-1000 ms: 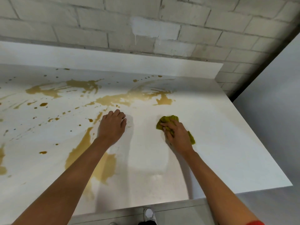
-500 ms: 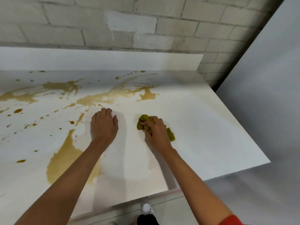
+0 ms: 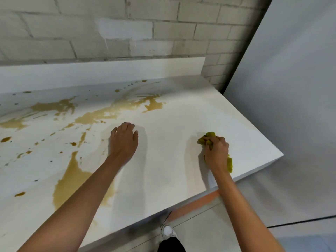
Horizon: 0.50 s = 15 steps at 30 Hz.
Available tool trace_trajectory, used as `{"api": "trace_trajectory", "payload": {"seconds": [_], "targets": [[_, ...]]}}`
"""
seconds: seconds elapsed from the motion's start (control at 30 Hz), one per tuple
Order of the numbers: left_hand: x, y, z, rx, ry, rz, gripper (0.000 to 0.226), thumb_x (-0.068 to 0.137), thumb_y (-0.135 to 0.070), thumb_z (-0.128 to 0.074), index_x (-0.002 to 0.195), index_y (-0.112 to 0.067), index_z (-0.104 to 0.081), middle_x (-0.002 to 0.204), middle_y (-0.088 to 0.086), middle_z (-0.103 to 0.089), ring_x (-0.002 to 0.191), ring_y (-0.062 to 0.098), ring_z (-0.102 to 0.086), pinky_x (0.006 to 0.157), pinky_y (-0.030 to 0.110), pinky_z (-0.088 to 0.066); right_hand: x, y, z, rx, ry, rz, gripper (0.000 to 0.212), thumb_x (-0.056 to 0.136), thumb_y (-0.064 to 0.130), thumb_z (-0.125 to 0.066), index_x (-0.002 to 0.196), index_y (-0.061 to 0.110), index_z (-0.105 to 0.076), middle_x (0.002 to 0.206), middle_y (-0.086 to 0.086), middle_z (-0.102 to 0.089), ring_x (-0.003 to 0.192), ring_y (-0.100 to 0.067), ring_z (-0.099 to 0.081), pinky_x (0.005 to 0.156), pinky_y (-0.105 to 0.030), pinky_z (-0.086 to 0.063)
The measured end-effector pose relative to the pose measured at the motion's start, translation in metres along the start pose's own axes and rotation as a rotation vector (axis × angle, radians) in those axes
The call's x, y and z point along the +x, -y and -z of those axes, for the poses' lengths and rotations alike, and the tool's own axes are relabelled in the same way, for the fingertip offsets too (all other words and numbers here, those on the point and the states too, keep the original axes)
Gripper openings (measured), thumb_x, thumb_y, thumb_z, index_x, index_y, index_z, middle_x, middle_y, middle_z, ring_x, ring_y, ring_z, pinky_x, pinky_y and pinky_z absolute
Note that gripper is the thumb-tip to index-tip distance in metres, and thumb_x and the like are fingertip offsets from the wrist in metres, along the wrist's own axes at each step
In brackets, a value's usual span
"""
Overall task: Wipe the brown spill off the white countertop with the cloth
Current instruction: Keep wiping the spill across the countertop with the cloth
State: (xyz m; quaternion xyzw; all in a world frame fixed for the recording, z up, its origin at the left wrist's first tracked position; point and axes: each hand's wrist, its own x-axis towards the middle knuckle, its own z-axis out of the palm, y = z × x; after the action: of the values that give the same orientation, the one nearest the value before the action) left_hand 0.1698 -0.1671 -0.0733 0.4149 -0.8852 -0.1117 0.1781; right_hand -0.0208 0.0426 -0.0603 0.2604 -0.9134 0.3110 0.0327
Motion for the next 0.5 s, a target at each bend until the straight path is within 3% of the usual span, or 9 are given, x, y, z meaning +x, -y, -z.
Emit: {"api": "trace_trajectory", "payload": {"seconds": [0.17, 0.27, 0.5], "targets": [[0.007, 0.003, -0.005, 0.001, 0.045, 0.017, 0.039, 0.097, -0.025, -0.035, 0.132, -0.012, -0.047, 0.142, 0.005, -0.044, 0.130, 0.022, -0.041, 0.112, 0.038, -0.023, -0.008, 0.002, -0.013, -0.003, -0.073, -0.001, 0.029, 0.088, 0.002, -0.049, 0.111, 0.010, -0.065, 0.123, -0.014, -0.055, 0.117, -0.030, -0.045, 0.086, -0.041, -0.046], [0.012, 0.006, -0.008, 0.000, 0.058, 0.036, 0.040, 0.097, -0.025, -0.035, 0.134, -0.012, -0.044, 0.145, 0.005, -0.041, 0.133, 0.022, -0.038, 0.113, 0.038, -0.023, 0.006, 0.019, -0.027, -0.018, -0.028, 0.000, 0.028, 0.091, 0.007, -0.046, 0.113, 0.008, -0.062, 0.123, -0.016, -0.053, 0.115, -0.031, -0.046, 0.085, -0.046, -0.047], [0.020, 0.006, -0.012, -0.036, 0.013, 0.064, 0.037, 0.096, -0.024, -0.040, 0.129, -0.012, -0.050, 0.138, 0.005, -0.049, 0.126, 0.024, -0.045, 0.109, 0.036, -0.026, 0.028, 0.076, -0.076, -0.054, 0.080, 0.189, 0.029, 0.093, 0.013, -0.043, 0.118, 0.009, -0.056, 0.125, -0.018, -0.049, 0.116, -0.033, -0.042, 0.092, -0.045, -0.042]]}}
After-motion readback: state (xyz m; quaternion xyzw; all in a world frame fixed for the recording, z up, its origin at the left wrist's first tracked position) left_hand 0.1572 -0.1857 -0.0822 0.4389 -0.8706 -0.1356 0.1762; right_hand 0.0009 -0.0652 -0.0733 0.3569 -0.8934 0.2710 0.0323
